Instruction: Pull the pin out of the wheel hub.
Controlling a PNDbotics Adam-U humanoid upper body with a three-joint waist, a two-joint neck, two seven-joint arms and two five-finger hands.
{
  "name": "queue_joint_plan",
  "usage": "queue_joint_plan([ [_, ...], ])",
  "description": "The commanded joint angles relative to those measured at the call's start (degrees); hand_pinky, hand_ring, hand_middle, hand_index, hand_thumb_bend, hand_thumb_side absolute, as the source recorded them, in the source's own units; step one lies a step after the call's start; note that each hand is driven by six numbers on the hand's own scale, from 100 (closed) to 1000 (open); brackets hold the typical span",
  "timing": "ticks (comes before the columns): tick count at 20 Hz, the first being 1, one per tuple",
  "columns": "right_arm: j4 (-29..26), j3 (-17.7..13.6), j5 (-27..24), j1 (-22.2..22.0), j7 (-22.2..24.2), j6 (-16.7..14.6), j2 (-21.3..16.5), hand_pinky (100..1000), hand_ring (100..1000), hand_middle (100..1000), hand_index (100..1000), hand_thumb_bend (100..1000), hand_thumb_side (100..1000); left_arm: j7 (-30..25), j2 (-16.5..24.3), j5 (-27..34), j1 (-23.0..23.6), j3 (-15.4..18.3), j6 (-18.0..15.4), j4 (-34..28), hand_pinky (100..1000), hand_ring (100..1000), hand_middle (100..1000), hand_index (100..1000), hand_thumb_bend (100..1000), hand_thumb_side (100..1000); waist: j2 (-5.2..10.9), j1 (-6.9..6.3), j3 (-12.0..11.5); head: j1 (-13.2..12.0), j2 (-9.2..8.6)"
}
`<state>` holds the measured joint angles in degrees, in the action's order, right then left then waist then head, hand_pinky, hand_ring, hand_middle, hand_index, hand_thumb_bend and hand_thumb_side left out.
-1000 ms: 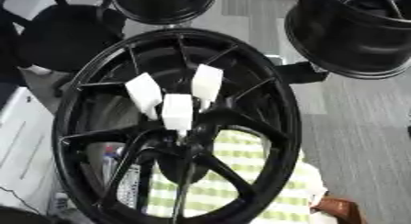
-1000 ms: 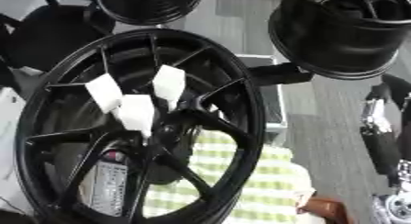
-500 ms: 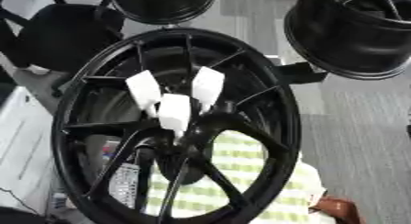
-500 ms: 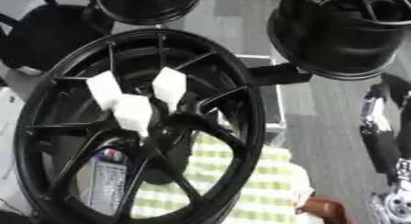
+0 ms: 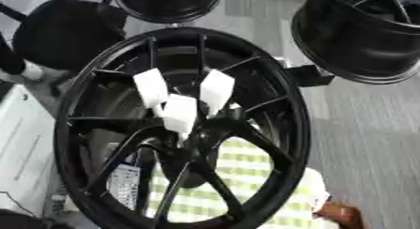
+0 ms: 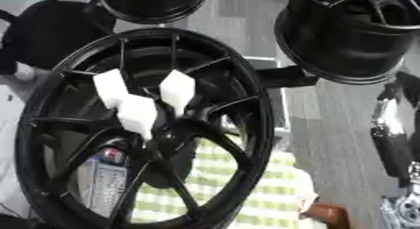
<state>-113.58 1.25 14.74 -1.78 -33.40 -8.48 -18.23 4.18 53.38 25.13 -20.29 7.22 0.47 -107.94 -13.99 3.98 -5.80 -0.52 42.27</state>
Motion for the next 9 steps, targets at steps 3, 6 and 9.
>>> queue_joint_plan([
  [3,-1.02,-0.32,1.07,0.86,-3.57,-2.72,-1.7,909,817,634,782,100,624,-0.04,-7.17,-3.58,3.52,-1.84,-8.43,-6.55,750,703,682,786,100,659,0.57,0.29,0.13,-0.21,-0.22],
  [6,-1.02,-0.03,0.97,1.17,-3.59,-3.45,-1.75,908,823,644,787,100,627,-2.57,-11.85,-5.08,4.65,-3.32,-11.44,-6.64,750,702,680,785,100,666,0.66,0.65,0.23,-0.69,-0.45],
  [9,-1.02,-0.12,0.97,1.37,-3.16,-3.62,-1.73,908,823,645,787,100,624,-3.8,-14.69,-5.66,5.44,-3.88,-12.0,-6.65,749,701,679,786,100,671,0.7,0.94,0.39,-0.98,-0.62],
])
